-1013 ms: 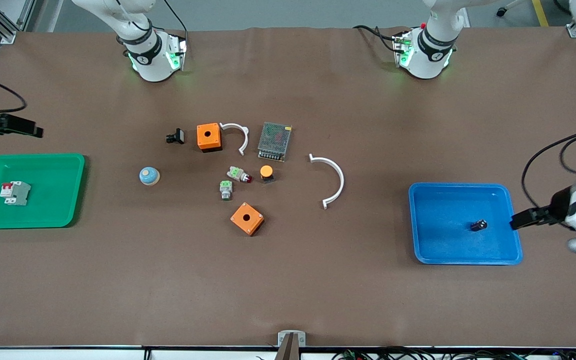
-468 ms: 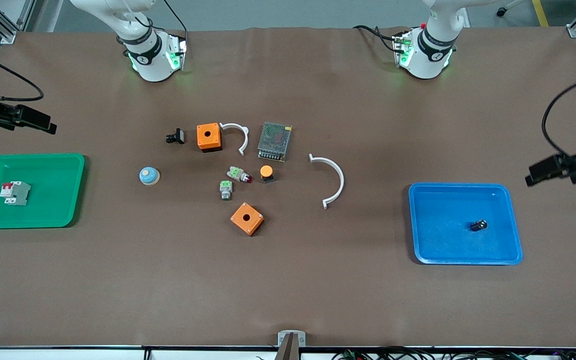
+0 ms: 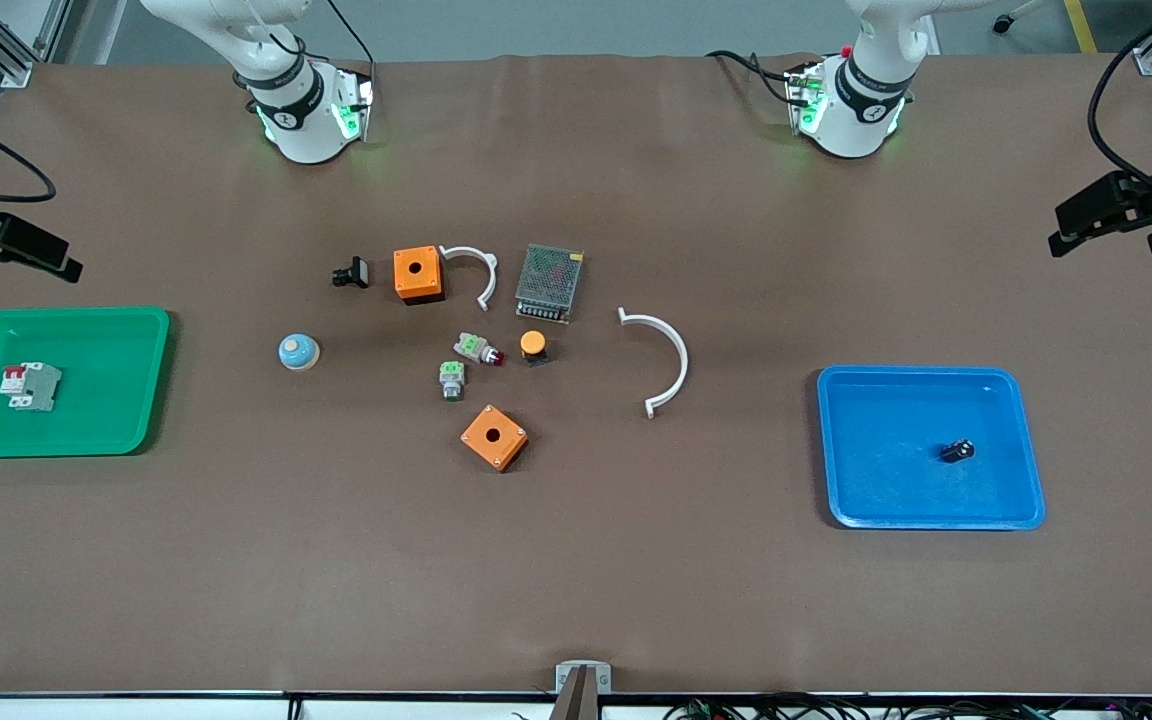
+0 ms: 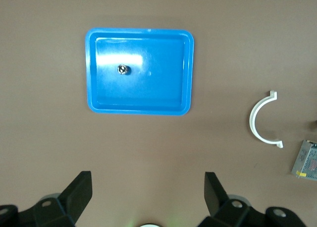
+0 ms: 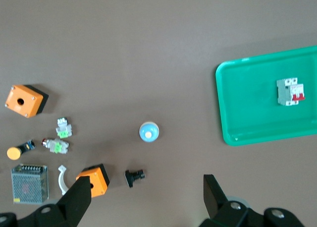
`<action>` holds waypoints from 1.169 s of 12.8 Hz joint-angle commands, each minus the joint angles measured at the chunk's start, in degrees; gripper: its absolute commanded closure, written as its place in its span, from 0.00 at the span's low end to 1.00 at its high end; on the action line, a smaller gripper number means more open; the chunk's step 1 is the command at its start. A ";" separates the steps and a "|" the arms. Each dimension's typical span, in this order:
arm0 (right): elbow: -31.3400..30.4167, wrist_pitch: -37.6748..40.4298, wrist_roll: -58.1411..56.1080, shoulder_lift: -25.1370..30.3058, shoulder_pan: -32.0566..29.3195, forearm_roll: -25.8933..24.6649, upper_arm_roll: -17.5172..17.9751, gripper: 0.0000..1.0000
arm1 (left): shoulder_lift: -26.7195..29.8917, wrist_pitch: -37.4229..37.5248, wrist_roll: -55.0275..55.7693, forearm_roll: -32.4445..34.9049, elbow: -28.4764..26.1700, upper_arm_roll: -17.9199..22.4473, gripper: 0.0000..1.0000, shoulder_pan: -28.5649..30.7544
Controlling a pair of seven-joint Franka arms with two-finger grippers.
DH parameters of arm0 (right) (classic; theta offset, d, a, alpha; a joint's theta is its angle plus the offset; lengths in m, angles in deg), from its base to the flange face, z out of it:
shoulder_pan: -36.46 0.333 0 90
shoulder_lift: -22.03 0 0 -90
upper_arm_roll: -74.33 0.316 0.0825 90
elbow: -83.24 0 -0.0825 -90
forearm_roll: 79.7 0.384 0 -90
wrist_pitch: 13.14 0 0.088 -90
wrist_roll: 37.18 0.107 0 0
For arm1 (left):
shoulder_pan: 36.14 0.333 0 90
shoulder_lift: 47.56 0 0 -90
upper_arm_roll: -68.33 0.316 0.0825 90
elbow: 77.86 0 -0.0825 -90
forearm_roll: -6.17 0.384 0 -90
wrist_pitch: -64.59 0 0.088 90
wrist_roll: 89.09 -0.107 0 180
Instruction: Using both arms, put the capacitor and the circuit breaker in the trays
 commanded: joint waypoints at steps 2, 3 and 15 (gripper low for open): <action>0.40 -0.79 0.33 0.64 -0.32 -0.75 0.21 0.00 | 7.74 -3.68 0.32 -0.34 -11.12 5.14 0.00 -5.12; 0.93 -0.88 0.42 0.64 -0.41 -0.66 0.21 0.00 | 7.75 -3.59 0.41 -0.34 -11.13 5.85 0.00 -5.91; 1.81 -0.79 0.68 0.64 -1.90 -0.13 0.21 0.00 | 6.43 -4.12 0.50 -1.49 -10.25 5.06 0.00 -5.74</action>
